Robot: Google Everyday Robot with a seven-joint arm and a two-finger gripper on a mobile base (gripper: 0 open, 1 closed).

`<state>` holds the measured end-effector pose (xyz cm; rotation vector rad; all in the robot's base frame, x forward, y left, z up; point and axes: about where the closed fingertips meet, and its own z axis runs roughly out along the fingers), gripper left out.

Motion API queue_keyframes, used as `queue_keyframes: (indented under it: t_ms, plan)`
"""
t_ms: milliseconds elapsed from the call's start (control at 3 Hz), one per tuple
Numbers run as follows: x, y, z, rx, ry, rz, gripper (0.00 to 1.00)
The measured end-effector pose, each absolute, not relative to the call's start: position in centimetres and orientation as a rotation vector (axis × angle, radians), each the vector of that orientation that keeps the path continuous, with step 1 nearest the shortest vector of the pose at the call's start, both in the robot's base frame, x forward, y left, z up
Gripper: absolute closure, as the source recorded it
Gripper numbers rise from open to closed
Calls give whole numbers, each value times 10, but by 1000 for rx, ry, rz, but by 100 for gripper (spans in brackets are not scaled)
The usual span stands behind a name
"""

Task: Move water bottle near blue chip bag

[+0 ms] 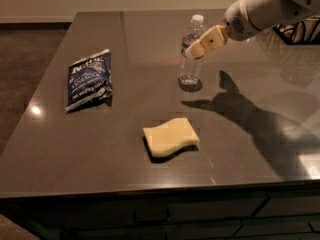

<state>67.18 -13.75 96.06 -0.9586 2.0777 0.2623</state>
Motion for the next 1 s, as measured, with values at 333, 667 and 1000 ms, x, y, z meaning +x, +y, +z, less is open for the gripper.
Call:
queue_keyframes:
  t_ms: [333,667,1000]
  plan:
    - [676,-126,955,-982,2062,284,0]
    - [678,-114,953,-1018,2046,304,16]
    - [676,-105,957,-1050,2024,332,40]
